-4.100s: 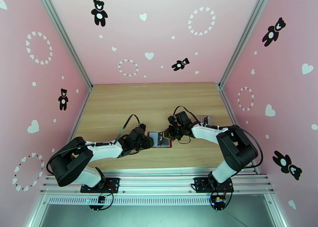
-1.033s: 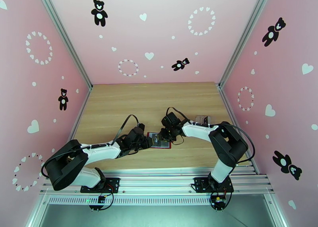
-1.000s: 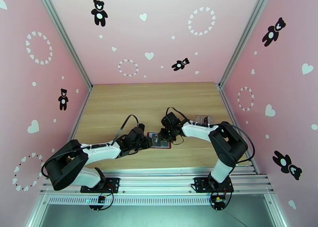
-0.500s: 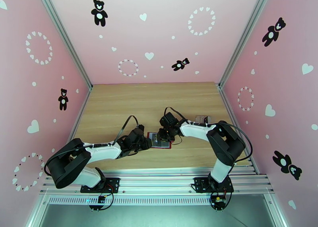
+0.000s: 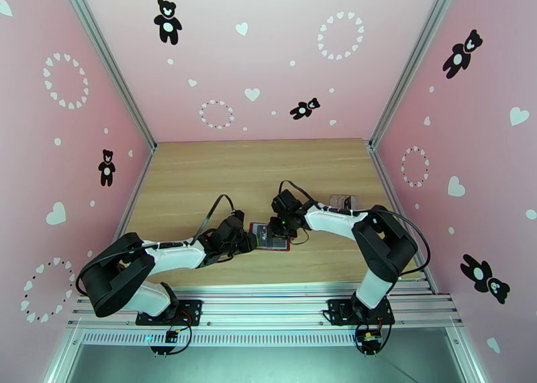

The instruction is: Put the credit cards into the card holder

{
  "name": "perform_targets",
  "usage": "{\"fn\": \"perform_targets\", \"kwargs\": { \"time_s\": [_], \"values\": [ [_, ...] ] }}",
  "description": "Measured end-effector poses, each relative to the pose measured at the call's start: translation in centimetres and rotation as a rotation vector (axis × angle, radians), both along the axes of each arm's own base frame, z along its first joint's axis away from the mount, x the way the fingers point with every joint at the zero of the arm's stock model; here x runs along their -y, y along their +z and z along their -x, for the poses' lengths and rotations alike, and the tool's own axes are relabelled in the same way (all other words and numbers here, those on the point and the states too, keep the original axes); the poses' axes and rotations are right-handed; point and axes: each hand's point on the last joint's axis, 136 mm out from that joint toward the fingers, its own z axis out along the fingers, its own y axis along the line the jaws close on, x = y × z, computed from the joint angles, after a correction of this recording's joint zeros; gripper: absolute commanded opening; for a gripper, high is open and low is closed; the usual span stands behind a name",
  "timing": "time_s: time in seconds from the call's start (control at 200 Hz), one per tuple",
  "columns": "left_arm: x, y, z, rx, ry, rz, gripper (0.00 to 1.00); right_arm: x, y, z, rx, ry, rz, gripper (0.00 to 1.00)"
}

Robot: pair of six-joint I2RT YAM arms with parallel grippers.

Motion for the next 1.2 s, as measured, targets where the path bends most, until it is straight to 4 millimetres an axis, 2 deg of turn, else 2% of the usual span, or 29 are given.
{"fn": "perform_targets", "kwargs": {
  "time_s": [0.475,0.721,1.006,1.201],
  "values": [
    [0.0,0.0,0.0,0.0,-0.001,0.0,0.33,-0.8,-0.3,-0.1,-0.009,0.012,-0.027,0.24],
    [0.0,0.0,0.0,0.001,0.0,-0.002,0.33,-2.0,-0.4,0.1,-0.007,0.032,-0.026,0.23],
    [0.0,0.0,0.1,0.004,0.0,-0.004,0.33,-2.0,-0.4,0.0,0.008,0.027,-0.002,0.24],
    [-0.4,0.3,0.5,0.002,-0.001,-0.006,0.33,-1.7,0.5,0.1,0.032,0.038,0.026,0.25]
  ]
}}
